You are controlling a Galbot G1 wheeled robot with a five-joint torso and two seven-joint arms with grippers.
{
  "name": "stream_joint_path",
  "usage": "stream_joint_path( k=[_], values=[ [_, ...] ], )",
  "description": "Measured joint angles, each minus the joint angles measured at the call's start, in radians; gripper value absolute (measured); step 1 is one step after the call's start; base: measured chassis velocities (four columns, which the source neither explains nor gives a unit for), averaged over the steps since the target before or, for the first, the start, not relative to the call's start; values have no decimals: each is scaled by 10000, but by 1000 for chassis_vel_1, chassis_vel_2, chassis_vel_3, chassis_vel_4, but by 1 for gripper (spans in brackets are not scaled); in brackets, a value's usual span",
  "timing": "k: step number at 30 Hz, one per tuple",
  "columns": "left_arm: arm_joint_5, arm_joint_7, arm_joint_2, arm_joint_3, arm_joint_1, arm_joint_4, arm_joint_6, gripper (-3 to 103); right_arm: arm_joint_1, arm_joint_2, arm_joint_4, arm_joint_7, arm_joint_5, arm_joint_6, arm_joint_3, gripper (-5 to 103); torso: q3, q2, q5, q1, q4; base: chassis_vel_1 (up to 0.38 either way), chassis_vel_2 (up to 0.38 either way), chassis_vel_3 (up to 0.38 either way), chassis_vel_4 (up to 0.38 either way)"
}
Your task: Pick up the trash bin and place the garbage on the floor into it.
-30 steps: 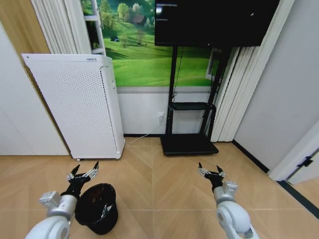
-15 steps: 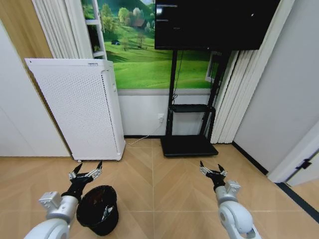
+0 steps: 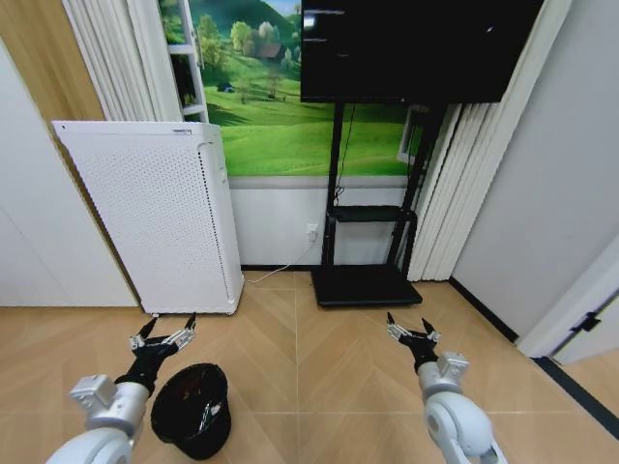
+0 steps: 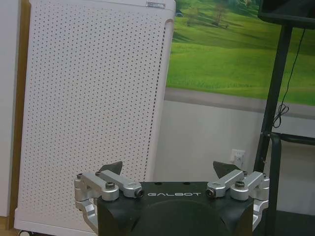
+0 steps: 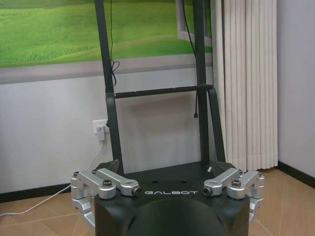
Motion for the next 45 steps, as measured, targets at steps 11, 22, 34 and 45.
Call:
stream_joint_path(
  k=[11,22,34,45],
  values=[
    [33,25,19,17,22,1,-32,100,-102,23,46,-78,23,39,206,100,304,379,0,75,-1,0,0,0,0],
    [-1,21,47,6,18,-52,-32,100,-186,130,45,-140,-83,108,192,100,691,926,0,236,0,0,0,0,0],
    [3,5,2,53,191,-160,-42,100,-166,-36,164,-109,3,20,74,100,1045,1436,-1,389,0,0,0,0,0],
    [-261,-269,239,57,386,-482,77,100,-328,-18,233,-52,-17,0,376,100,1319,1845,0,525,-1,0,0,0,0]
  ],
)
